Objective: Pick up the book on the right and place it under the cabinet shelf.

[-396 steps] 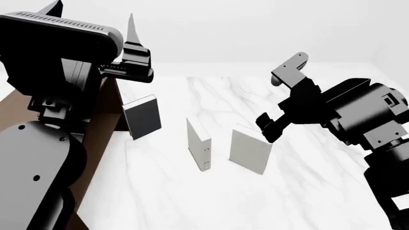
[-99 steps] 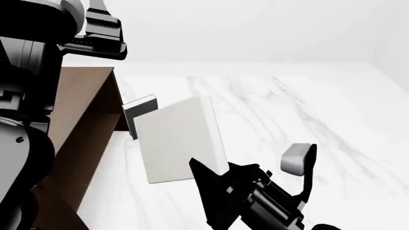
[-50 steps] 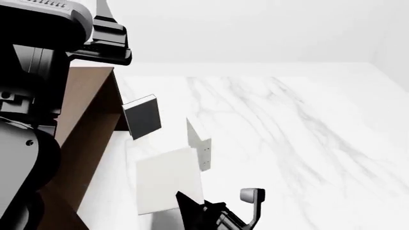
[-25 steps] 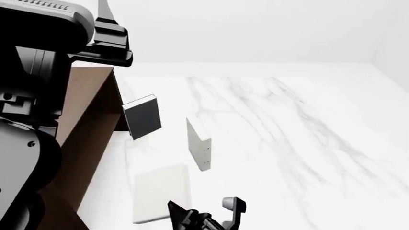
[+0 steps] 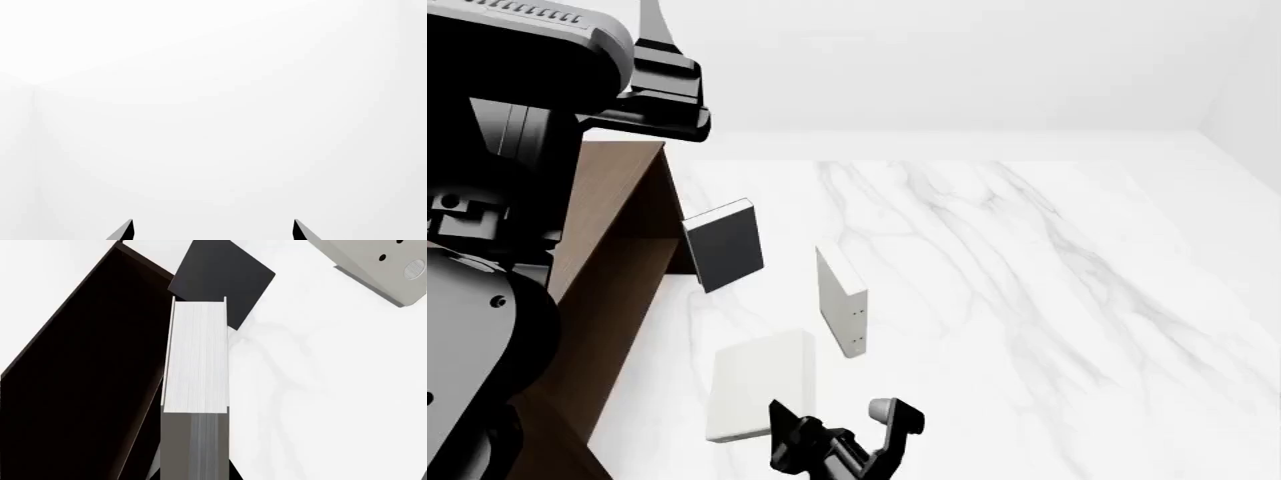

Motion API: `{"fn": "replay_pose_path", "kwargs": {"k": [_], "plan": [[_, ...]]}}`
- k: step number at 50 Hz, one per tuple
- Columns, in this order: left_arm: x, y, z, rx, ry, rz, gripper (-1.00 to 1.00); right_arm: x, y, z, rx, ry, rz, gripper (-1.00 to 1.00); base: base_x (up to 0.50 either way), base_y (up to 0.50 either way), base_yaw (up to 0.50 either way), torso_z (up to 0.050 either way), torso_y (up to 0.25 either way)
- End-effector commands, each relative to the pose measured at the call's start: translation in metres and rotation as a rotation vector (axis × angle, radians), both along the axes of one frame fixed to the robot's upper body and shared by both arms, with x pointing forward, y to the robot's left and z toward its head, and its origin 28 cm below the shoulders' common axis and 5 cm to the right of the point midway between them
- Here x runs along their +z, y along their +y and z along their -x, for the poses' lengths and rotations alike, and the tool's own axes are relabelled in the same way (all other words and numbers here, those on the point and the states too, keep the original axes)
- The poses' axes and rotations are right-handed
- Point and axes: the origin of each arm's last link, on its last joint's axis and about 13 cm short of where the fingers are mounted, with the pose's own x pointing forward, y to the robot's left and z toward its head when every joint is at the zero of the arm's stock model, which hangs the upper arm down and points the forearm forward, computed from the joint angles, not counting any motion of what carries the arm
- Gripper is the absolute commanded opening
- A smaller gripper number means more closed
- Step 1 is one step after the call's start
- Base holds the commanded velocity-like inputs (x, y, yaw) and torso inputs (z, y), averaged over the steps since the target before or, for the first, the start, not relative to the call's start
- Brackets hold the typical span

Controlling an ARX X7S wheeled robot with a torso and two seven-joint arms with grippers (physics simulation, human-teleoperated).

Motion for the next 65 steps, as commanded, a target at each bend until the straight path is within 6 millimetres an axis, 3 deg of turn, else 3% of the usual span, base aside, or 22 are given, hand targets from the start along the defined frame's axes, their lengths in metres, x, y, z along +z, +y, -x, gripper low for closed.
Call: {"fn": "replay_pose_path", "kwargs": {"k": [1,30,31,52,65], "plan": [[0.000,0.000,0.000,-0.003,0.000,-0.001,1.00,-0.034,-0.007,0.000,0.017,0.063,0.013,-1.00,0.01,0.00,0.02,0.000,0.000],[0.000,-0.001,0.001,-0.004,0.000,-0.007,1.00,-0.051,-0.021,0.006,-0.031,0.164,0.168,-1.00,0.01,0.00,0.01,-0.005,0.000],[0.000,-0.001,0.001,-0.004,0.000,-0.007,1.00,-0.051,-0.021,0.006,-0.032,0.165,0.173,1.00,0.01,0.00,0.01,0.000,0.000],[-0.001,0.001,0.002,-0.004,-0.002,0.004,1.00,-0.041,-0.018,-0.003,0.006,-0.042,0.295,1.00,0.00,0.00,0.00,-0.003,0.000],[-0.003,0.002,0.003,-0.008,-0.005,0.008,1.00,-0.019,-0.030,0.003,-0.009,-0.138,0.354,1.00,0.00,0.00,0.00,-0.001,0.000]]}}
